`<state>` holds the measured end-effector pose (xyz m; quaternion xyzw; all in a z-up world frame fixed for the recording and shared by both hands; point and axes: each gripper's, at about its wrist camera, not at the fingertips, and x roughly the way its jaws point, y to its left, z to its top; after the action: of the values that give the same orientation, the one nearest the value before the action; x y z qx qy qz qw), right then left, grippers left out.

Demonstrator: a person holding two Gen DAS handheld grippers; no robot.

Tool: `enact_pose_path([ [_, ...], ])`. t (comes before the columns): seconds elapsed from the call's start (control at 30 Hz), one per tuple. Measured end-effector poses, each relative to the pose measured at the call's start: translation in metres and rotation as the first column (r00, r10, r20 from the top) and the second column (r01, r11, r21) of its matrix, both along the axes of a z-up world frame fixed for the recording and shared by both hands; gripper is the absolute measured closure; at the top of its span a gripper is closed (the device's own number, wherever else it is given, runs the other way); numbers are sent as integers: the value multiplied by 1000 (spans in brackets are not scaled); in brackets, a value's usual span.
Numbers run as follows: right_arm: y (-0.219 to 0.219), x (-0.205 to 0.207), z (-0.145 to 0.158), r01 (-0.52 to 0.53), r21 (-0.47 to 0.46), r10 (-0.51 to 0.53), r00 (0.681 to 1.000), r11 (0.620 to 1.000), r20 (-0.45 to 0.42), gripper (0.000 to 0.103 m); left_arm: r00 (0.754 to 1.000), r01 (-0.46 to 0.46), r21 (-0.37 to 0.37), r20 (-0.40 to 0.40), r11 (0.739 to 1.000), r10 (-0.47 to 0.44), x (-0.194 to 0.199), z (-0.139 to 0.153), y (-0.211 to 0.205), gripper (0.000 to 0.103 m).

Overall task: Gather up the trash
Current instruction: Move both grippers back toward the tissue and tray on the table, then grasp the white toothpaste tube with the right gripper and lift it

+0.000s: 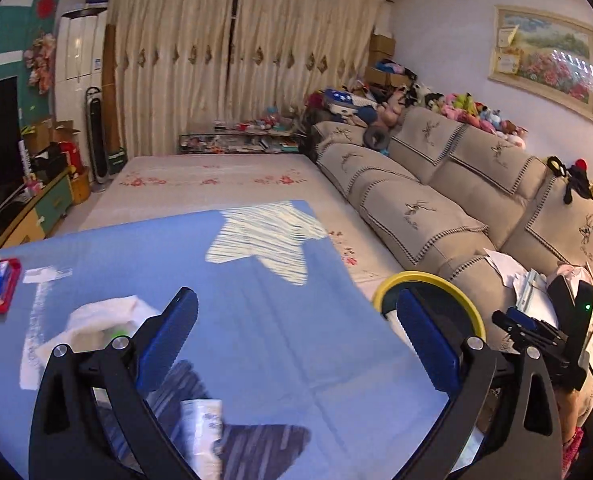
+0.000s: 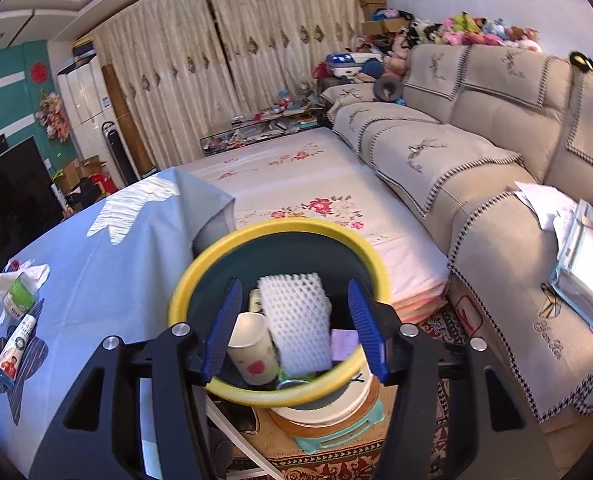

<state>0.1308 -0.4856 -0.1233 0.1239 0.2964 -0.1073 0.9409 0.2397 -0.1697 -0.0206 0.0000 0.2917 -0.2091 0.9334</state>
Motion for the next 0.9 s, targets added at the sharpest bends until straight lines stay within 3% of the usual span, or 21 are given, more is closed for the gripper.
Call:
enact_pose_path([
  [0.27,75,33,21,-132,-76,131,991,988,-25,50,966,-255,10,45,967,254,-4,-21,147,5],
  [0.5,139,59,33,-261,-84,258,965,962,-50,50,897,-438,39,96,898,433,-5,-47,228,5],
  [0.63,182,72,37,-361,-83,357,932,929,-61,50,872,-483,-1,93,875,481,-4,-53,254,5],
  [0.73,219,84,35,-449,-72,444,893,890,-78,50,857,-509,22,112,861,503,-7,-57,256,5],
  [0.9,285,91,25,-560,-45,551,825,827,-129,50,851,-519,9,99,855,516,-8,-55,251,5],
])
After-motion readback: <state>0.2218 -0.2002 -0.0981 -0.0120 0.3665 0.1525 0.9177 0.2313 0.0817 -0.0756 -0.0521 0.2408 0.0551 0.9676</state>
